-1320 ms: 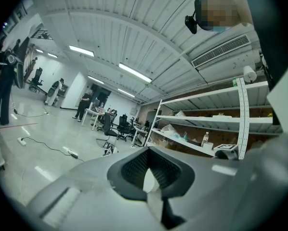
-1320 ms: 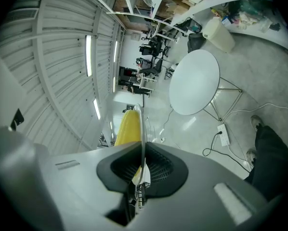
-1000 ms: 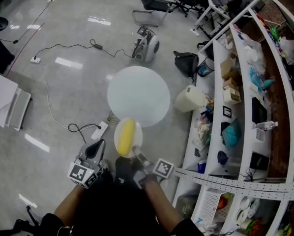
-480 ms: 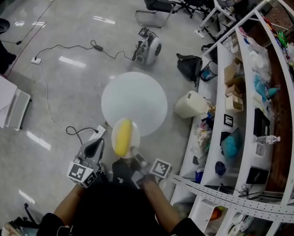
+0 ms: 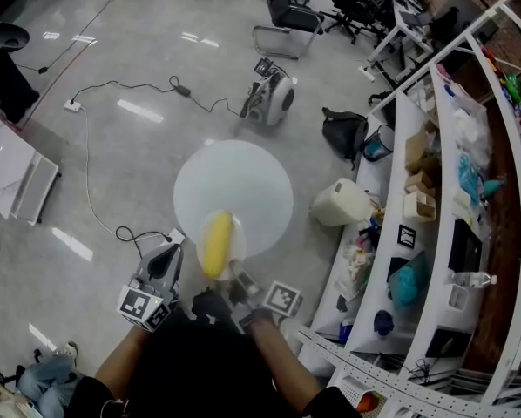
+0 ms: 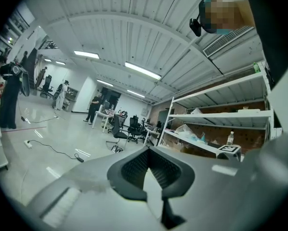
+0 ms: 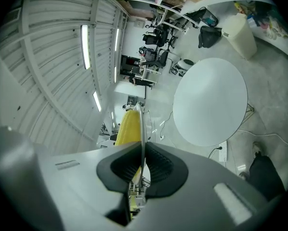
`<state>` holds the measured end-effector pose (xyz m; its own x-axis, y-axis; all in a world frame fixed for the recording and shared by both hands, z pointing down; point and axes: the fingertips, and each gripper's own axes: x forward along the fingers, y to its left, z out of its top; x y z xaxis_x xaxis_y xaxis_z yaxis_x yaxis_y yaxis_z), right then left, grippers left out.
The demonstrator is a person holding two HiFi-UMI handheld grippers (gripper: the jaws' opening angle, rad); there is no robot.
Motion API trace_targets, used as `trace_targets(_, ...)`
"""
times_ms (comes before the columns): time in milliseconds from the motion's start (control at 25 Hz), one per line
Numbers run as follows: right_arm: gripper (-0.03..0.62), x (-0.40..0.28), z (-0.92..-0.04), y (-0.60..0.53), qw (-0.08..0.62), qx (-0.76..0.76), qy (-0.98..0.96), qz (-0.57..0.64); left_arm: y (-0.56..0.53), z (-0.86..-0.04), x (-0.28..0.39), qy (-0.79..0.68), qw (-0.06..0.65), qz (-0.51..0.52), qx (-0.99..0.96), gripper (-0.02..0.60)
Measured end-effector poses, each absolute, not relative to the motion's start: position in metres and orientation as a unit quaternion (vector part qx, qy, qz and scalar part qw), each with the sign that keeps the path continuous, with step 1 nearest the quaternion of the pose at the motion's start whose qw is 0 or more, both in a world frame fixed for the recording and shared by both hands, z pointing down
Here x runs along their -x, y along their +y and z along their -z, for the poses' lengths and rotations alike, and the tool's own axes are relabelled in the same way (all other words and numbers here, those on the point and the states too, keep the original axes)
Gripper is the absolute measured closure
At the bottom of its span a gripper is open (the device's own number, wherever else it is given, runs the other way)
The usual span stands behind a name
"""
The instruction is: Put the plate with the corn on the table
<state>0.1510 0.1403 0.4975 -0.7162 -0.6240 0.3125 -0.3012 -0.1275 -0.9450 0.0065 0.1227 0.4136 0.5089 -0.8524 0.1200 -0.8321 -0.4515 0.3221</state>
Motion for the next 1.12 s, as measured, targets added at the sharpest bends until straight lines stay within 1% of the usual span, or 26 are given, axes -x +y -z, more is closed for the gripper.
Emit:
trace_targets(200, 0.562, -0.168, -0.505, 0.125, 0.093, 0.365, 0.644, 0.666, 0.111, -0.411, -0.014, -0.516, 0.171, 0.033, -0.839, 0.577)
trace_targets(440, 0.562, -0.173, -0.507, 0.114, 0.089, 0.355, 0.644, 0.672, 0.107, -0.407, -0.017, -0.531, 0.169, 0.032, -0.83, 0.577)
trace_targets(640, 0.562, -0.163, -0.5, 0.094, 0.123, 0.312, 0.68, 0.652, 0.1, -0.41, -0.016, -0.533, 0.172, 0.028, -0.828, 0.578)
trace_targets(760, 0.562, -0.159, -0.501, 0.091, 0.111, 0.317, 0.67, 0.662, 0.092, -0.403, -0.018, -0.533, 0.178, 0.043, -0.826, 0.578)
trace_targets(920, 0.562, -0.151, -0.504, 0.076, 0.116, 0.304, 0.684, 0.653, 0.086, -0.416, -0.014, -0.533, 0.184, 0.031, -0.825, 0.578)
trace_targets(1120, 0.562, -0.144, -0.518, 0.061, 0.099, 0.314, 0.676, 0.659, 0.07, -0.427, -0.006, -0.533, 0.191, 0.031, -0.823, 0.577)
